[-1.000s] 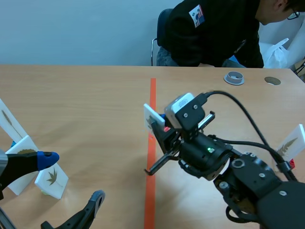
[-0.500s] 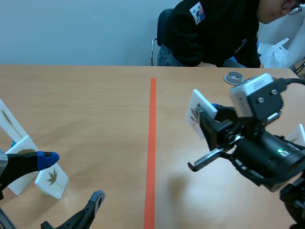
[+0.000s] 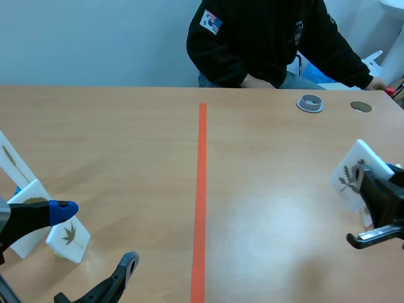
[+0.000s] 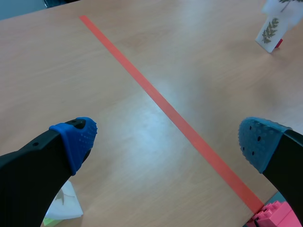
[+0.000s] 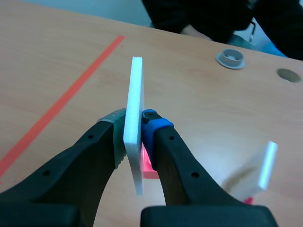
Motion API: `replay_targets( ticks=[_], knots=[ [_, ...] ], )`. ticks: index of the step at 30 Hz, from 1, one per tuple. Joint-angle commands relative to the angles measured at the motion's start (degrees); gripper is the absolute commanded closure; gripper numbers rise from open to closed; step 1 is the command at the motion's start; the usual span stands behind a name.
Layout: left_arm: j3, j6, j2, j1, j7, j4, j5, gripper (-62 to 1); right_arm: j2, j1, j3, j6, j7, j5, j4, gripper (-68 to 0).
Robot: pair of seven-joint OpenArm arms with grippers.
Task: Sort the leaf by its shape. The table is split by an orange tape line. A compound leaf with several leaflets goes to the left side, a simple leaf with one blade goes to the right side. Return to the home posture when a red brick is placed on the table.
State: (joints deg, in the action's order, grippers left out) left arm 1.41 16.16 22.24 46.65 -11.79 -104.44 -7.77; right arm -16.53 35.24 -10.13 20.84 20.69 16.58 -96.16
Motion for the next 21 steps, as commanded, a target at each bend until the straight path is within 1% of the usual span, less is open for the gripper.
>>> replay_targets(
  ticks=[1,5,8,11,17,21],
  knots=[
    [-0.26,-0.13,0.02,-0.15,-0.79,-0.13,-0.55,-62.3,-0.24,0.37,-1.14,0.31,0.83,0.63,-0.44,-1.5],
    [-0.26,-0.13,0.02,-0.15,-0.81,-0.13,-0.55,-62.3,-0.09,1.42,-4.50,0.68,0.33,0.68,0.85,-1.5],
    [-0.26,-0.13,0.02,-0.15,-0.81,-0.13,-0.55,-62.3,-0.11,1.07,-5.62,1.31,-0.02,2.19,3.72,-1.5],
    [-0.26,-0.13,0.02,-0.15,-0.81,-0.13,-0.55,-62.3,-0.11,0.44,-5.86,1.33,0.04,3.61,7.56,-1.5],
    [-0.26,-0.13,0.02,-0.15,-0.81,-0.13,-0.55,-62.3,0.04,-3.85,-5.90,1.57,0.81,3.63,16.96,-1.5],
    [-0.26,-0.13,0.02,-0.15,-0.83,-0.13,-0.55,-62.3,0.04,-6.71,-5.90,1.75,1.88,3.61,22.05,-1.5]
  ],
)
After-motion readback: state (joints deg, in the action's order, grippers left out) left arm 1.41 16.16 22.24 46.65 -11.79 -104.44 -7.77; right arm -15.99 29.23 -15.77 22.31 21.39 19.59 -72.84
